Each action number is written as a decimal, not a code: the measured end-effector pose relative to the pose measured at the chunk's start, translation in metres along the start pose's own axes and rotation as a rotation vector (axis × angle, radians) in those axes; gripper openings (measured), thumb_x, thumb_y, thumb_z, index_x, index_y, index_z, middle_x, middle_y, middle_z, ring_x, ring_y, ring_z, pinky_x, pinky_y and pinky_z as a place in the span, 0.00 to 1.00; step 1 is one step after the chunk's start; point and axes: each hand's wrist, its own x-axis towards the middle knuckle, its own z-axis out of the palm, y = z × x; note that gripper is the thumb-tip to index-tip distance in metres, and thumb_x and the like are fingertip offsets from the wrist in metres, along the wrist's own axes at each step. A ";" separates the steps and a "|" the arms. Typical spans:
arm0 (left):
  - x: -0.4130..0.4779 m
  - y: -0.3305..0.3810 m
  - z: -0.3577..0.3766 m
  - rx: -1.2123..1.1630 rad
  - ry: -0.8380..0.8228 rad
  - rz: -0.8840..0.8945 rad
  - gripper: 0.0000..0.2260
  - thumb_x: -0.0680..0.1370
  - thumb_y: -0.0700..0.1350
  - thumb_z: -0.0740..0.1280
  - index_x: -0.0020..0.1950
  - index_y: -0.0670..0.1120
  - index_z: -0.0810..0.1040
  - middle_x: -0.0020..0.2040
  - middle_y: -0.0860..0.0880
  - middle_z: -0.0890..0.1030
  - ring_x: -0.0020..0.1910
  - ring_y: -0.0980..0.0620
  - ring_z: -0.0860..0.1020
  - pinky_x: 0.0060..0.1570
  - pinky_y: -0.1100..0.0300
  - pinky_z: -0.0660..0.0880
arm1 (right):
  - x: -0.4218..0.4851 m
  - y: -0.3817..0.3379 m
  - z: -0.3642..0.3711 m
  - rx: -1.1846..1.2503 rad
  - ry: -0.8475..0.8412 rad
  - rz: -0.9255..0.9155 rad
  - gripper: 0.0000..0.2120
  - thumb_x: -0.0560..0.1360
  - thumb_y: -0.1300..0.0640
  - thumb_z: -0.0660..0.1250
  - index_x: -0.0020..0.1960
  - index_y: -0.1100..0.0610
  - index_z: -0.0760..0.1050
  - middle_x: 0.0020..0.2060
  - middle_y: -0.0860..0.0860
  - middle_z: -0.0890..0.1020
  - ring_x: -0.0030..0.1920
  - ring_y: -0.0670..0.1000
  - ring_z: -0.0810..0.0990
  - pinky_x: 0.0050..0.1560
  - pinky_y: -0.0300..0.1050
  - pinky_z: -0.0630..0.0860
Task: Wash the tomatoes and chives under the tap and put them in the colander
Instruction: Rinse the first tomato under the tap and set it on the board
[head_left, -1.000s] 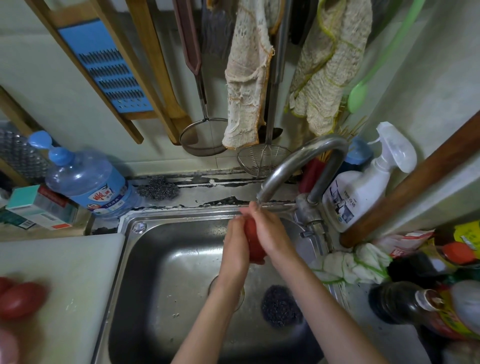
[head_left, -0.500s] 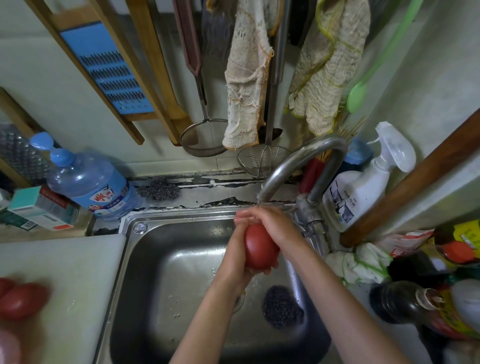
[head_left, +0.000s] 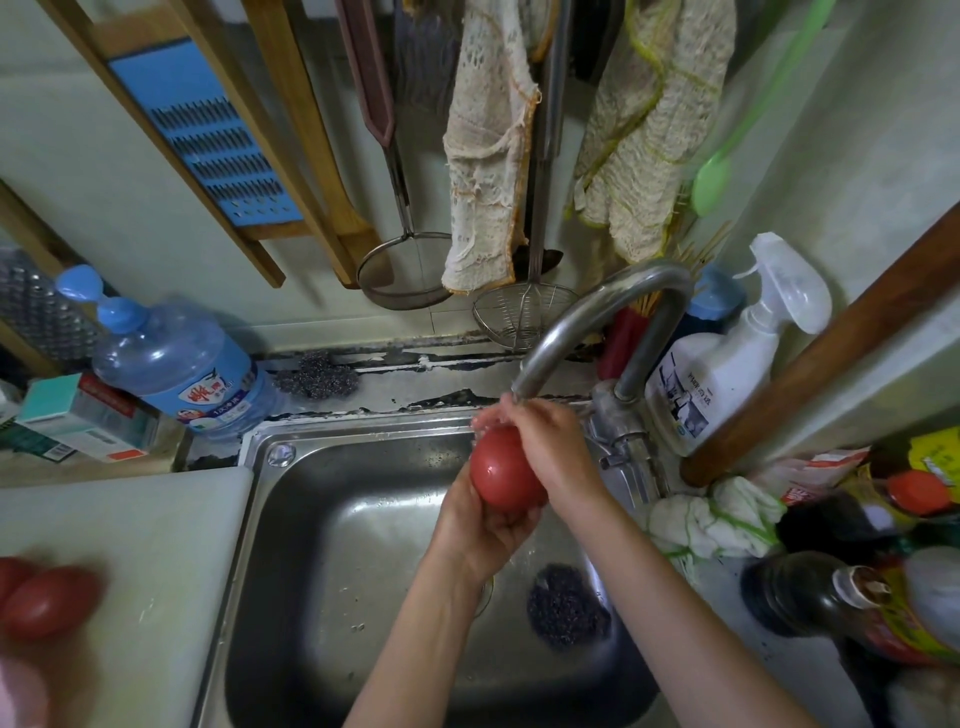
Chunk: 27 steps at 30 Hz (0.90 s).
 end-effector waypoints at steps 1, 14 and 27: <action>0.000 0.000 -0.001 0.000 0.018 0.010 0.16 0.81 0.53 0.59 0.56 0.41 0.75 0.31 0.43 0.82 0.26 0.49 0.81 0.25 0.62 0.78 | 0.001 0.000 0.000 -0.013 0.027 0.038 0.15 0.79 0.55 0.59 0.43 0.58 0.82 0.39 0.48 0.84 0.43 0.45 0.80 0.48 0.36 0.72; -0.014 0.003 0.005 0.161 -0.143 0.243 0.25 0.75 0.63 0.58 0.60 0.47 0.79 0.53 0.45 0.84 0.52 0.49 0.82 0.41 0.56 0.80 | -0.018 0.017 0.011 -0.133 0.320 -0.338 0.08 0.77 0.55 0.66 0.45 0.57 0.81 0.39 0.48 0.83 0.41 0.43 0.81 0.46 0.35 0.76; -0.007 0.006 -0.001 0.454 -0.068 0.563 0.13 0.83 0.46 0.54 0.48 0.49 0.78 0.40 0.53 0.81 0.39 0.65 0.81 0.40 0.67 0.75 | -0.034 0.005 0.007 -0.780 0.042 -0.499 0.24 0.81 0.49 0.48 0.59 0.60 0.77 0.57 0.56 0.81 0.58 0.53 0.78 0.63 0.47 0.72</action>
